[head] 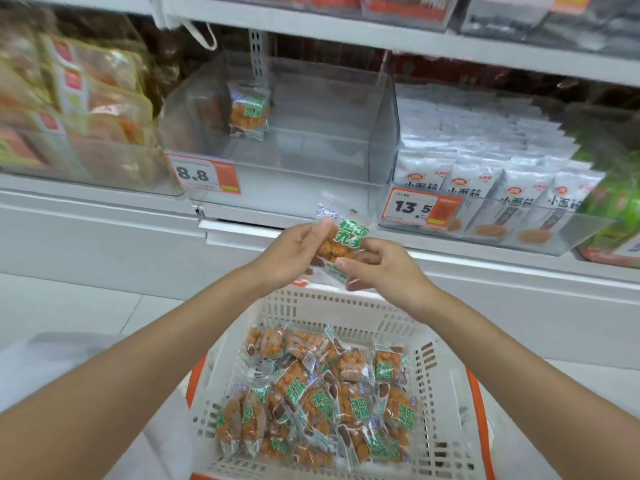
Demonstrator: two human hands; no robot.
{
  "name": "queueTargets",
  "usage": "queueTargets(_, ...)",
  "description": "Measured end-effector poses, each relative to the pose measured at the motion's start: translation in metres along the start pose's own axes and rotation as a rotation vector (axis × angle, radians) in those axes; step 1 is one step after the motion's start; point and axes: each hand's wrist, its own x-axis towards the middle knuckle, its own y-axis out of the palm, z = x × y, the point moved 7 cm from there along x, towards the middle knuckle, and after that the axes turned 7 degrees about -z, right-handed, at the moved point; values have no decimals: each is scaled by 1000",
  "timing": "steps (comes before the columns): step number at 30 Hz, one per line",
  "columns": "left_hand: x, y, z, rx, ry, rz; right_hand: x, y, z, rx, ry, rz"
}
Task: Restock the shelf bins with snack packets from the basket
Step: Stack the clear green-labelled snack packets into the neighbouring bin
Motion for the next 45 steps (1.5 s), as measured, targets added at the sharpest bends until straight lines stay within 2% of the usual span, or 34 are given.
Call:
queueTargets(3, 18, -39, -36, -27, 120, -161, 23, 5, 45, 62, -89, -52)
queueTargets(8, 59, -116, -81, 51, 248, -411, 85, 16, 118, -3, -267, -94)
queueTargets(13, 119, -172, -68, 304, 159, -460, 168, 36, 135, -177, -279, -119)
queueTargets(18, 166, -201, -25, 345, 12, -499, 250, 73, 114, -323, -207, -134)
queueTargets(21, 190, -205, -8, 350, -47, -484, 285, 89, 104, -342, -147, -134)
queueTargets(25, 204, -201, 5, 329, -102, -384, 314, 98, 94, -309, -153, -131)
queueTargets(30, 197, -200, 15, 299, -67, -291, 325, 107, 91, -266, -192, -130)
queueTargets(34, 193, -200, 18, 240, -117, -311, 329, 110, 92, -255, -227, -158)
queueTargets(38, 193, -195, 19, 200, -139, -294, 328, 106, 88, -125, -222, -206)
queueTargets(45, 191, -192, 26, 204, -239, -269, 332, 108, 84, -225, -232, -202)
